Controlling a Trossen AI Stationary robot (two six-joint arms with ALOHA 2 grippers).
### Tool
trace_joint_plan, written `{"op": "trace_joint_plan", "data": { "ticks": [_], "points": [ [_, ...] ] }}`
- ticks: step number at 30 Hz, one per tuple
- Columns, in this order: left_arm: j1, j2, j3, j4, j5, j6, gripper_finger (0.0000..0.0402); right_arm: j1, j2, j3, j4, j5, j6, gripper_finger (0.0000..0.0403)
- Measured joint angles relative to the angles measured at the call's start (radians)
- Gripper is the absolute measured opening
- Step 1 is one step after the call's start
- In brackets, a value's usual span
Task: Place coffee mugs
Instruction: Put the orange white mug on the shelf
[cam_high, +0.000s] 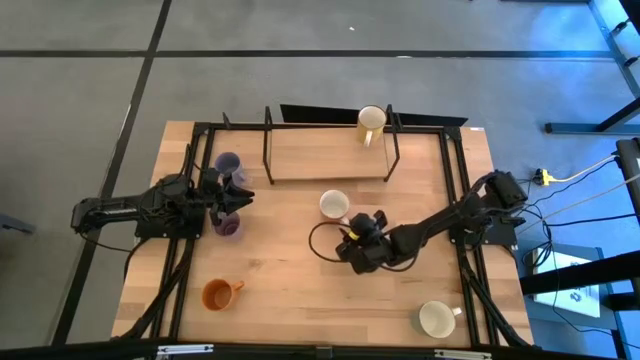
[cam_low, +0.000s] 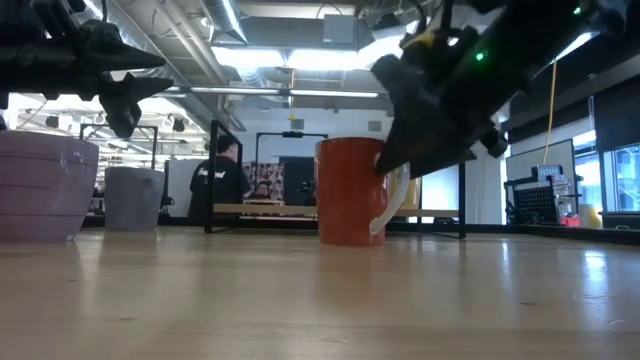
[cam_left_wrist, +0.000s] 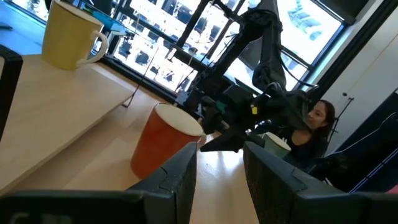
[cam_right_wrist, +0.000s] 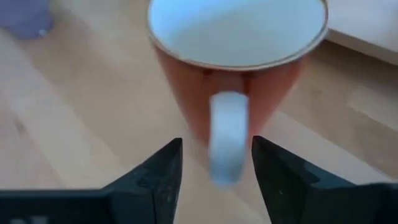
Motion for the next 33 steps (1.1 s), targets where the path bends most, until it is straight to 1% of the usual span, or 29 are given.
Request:
{"op": "trace_joint_plan", "data": {
  "ticks": [3, 5, 7, 10, 12, 16, 19, 22, 25, 28, 31, 33],
  "points": [
    [0.000, 0.000, 0.000, -0.008, -0.005, 0.000, 0.0126, -0.023, 0.007, -0.002, 0.007, -0.012, -0.042, 0.0162],
    [0.000, 0.000, 0.000, -0.019, -0.006, -0.001, 0.0126, -0.033, 0.015, 0.001, 0.047, -0.039, -0.080, 0.0143],
    [0.000, 0.000, 0.000, -0.021, -0.007, -0.003, 0.0126, -0.035, 0.022, 0.001, 0.059, -0.068, -0.110, 0.0115],
    [0.000, 0.000, 0.000, -0.021, -0.007, -0.003, 0.0126, -0.035, 0.032, 0.002, 0.075, -0.087, -0.118, 0.0060],
    [0.000, 0.000, 0.000, -0.021, -0.014, -0.003, 0.0126, -0.035, 0.032, 0.002, 0.078, -0.082, -0.125, 0.0028],
    [0.000, 0.000, 0.000, -0.021, -0.028, -0.002, 0.0126, -0.040, 0.035, 0.009, 0.095, -0.078, -0.140, 0.0028],
    [0.000, 0.000, 0.000, -0.020, -0.028, -0.003, 0.0126, -0.048, 0.036, 0.057, 0.068, -0.078, -0.139, 0.0028],
    [0.000, 0.000, 0.000, -0.019, -0.028, -0.003, 0.0126, -0.057, 0.036, 0.123, 0.030, -0.022, -0.143, 0.0028],
    [0.000, 0.000, 0.000, -0.019, -0.028, -0.003, 0.0126, -0.077, 0.036, 0.211, -0.059, 0.031, -0.140, 0.0028],
    [0.000, 0.000, 0.000, -0.018, -0.028, -0.003, 0.0126, -0.114, 0.036, 0.297, -0.154, 0.051, -0.112, 0.0028],
    [0.000, 0.000, 0.000, -0.018, -0.028, -0.003, 0.0126, -0.171, 0.036, 0.370, -0.273, 0.073, -0.057, 0.0028],
    [0.000, 0.000, 0.000, -0.018, -0.028, -0.002, 0.0126, -0.215, 0.036, 0.403, -0.311, 0.096, -0.053, 0.0028]
  ]
}}
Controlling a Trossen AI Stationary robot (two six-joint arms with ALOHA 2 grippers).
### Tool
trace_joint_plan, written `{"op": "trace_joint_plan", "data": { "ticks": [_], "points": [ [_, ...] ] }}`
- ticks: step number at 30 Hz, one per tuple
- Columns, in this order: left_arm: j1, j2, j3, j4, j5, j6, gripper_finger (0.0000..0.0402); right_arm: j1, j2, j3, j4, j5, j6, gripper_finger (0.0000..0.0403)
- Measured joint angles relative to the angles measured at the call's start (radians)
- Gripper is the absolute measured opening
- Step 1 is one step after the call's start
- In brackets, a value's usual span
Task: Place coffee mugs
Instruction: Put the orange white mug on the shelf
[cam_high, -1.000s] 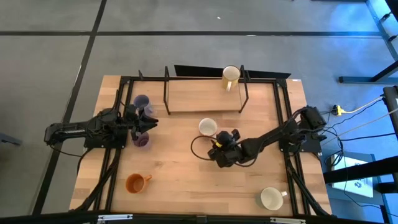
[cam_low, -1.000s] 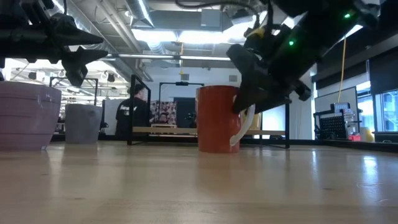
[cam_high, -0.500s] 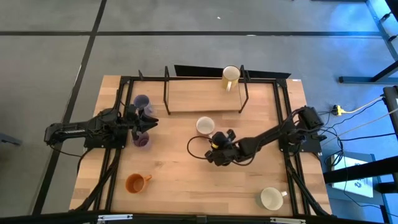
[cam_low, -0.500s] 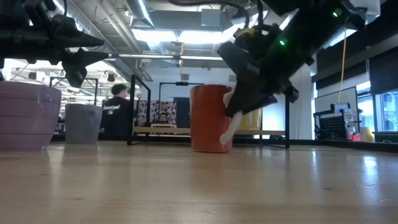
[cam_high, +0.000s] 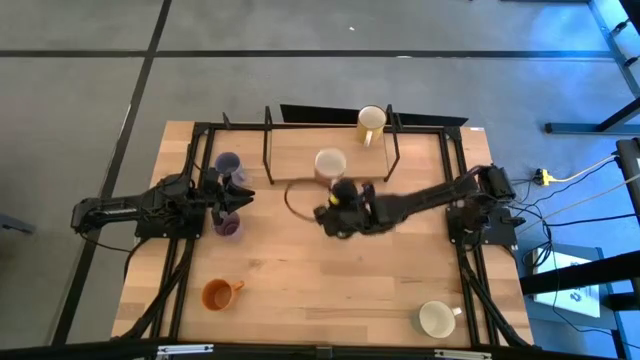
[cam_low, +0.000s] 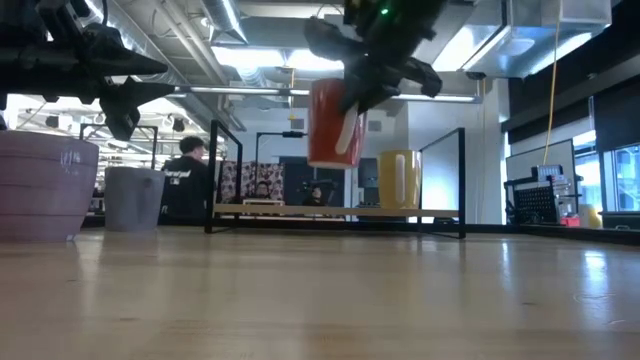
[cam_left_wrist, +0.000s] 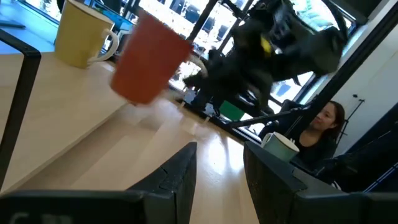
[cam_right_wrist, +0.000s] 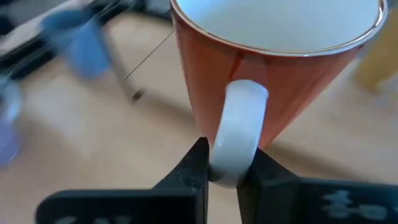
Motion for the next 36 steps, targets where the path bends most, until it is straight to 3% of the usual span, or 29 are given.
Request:
{"op": "trace_joint_plan", "data": {
  "ticks": [12, 23, 36],
  "points": [
    [0.000, 0.000, 0.000, 0.000, 0.000, 0.001, 0.0126, -0.206, 0.039, 0.051, 0.078, -0.073, -0.062, 0.0028],
    [0.000, 0.000, 0.000, -0.003, 0.000, 0.001, 0.0126, -0.282, 0.218, 0.330, -0.175, -0.073, -0.064, 0.0028],
    [0.000, 0.000, 0.000, -0.010, 0.000, 0.002, 0.0126, -0.360, 0.264, 0.332, -0.181, -0.096, -0.053, 0.0028]
  ]
}}
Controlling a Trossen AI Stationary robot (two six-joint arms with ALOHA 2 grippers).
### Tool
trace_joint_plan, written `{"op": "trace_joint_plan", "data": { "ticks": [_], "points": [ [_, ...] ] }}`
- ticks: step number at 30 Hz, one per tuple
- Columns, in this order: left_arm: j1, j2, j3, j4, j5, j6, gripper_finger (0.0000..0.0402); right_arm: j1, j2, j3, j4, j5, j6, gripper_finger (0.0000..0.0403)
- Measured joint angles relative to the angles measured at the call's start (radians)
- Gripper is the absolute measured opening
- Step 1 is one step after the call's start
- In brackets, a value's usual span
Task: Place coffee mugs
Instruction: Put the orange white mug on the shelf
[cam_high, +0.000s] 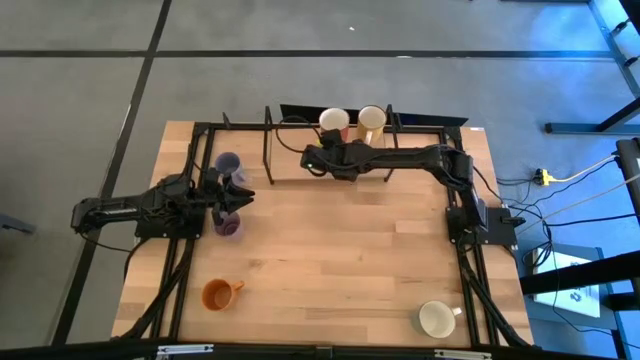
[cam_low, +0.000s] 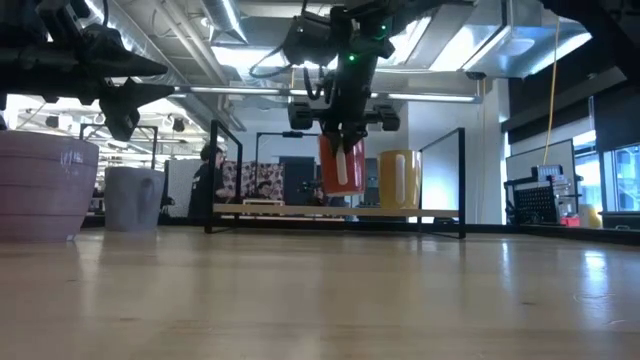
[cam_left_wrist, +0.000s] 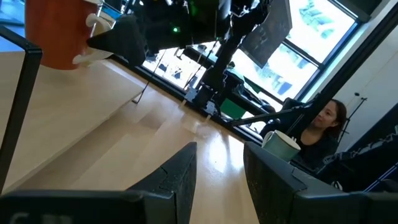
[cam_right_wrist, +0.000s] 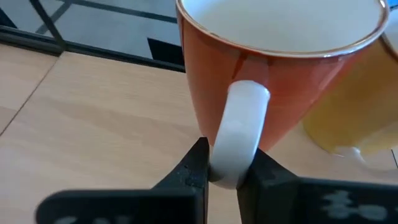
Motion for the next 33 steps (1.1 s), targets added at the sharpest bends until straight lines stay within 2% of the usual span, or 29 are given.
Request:
{"op": "trace_joint_plan", "data": {
  "ticks": [12, 21, 33],
  "points": [
    [0.000, 0.000, 0.000, -0.009, -0.001, 0.000, 0.0126, -0.031, 0.033, -0.001, -0.018, -0.028, 0.050, 0.0028],
    [0.000, 0.000, 0.000, -0.020, 0.000, 0.001, 0.0126, -0.039, 0.044, 0.000, -0.020, -0.005, 0.079, 0.0030],
    [0.000, 0.000, 0.000, -0.020, 0.000, 0.000, 0.0126, -0.039, 0.048, 0.000, -0.028, 0.003, 0.079, 0.0054]
  ]
}}
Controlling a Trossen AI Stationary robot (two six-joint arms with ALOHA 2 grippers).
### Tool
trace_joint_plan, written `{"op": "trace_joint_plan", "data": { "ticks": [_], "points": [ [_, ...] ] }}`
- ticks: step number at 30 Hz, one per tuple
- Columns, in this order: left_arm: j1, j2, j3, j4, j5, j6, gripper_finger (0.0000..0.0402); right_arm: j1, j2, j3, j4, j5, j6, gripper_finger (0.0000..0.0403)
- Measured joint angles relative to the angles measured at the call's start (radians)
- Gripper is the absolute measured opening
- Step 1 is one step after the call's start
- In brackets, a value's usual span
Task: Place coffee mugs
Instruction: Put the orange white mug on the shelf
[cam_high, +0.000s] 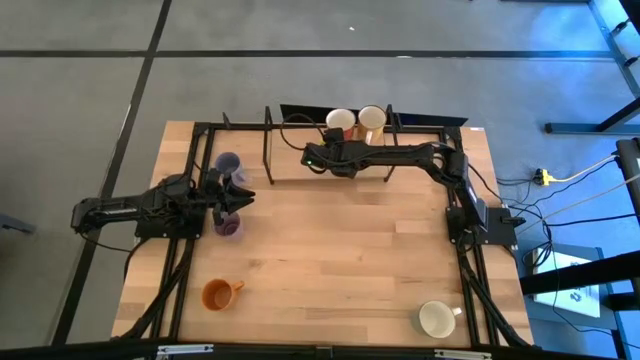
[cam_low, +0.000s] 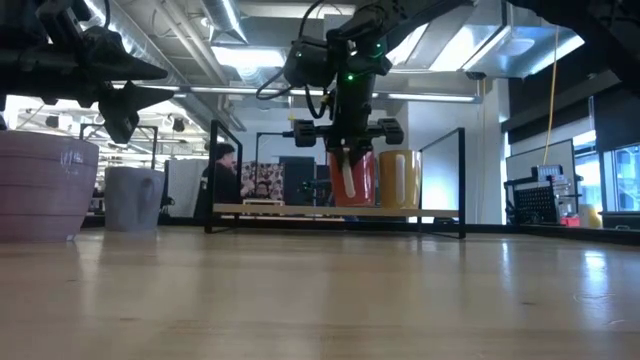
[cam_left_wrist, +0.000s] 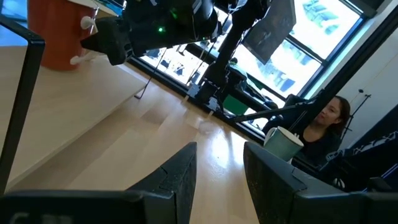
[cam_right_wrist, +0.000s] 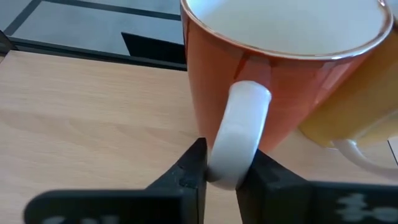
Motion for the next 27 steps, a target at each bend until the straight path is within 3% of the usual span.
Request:
{"op": "trace_joint_plan", "data": {
  "ticks": [5, 17, 27],
  "points": [
    [0.000, 0.000, 0.000, 0.000, 0.000, 0.000, 0.0126, 0.000, 0.000, 0.000, -0.001, -0.002, -0.001, 0.0076],
    [0.000, 0.000, 0.000, 0.000, 0.000, 0.000, 0.0126, 0.002, 0.000, 0.000, -0.011, 0.055, -0.022, 0.0170],
    [0.000, 0.000, 0.000, 0.000, 0.000, 0.000, 0.0126, 0.011, -0.014, 0.000, -0.028, 0.061, -0.063, 0.0186]
  ]
}}
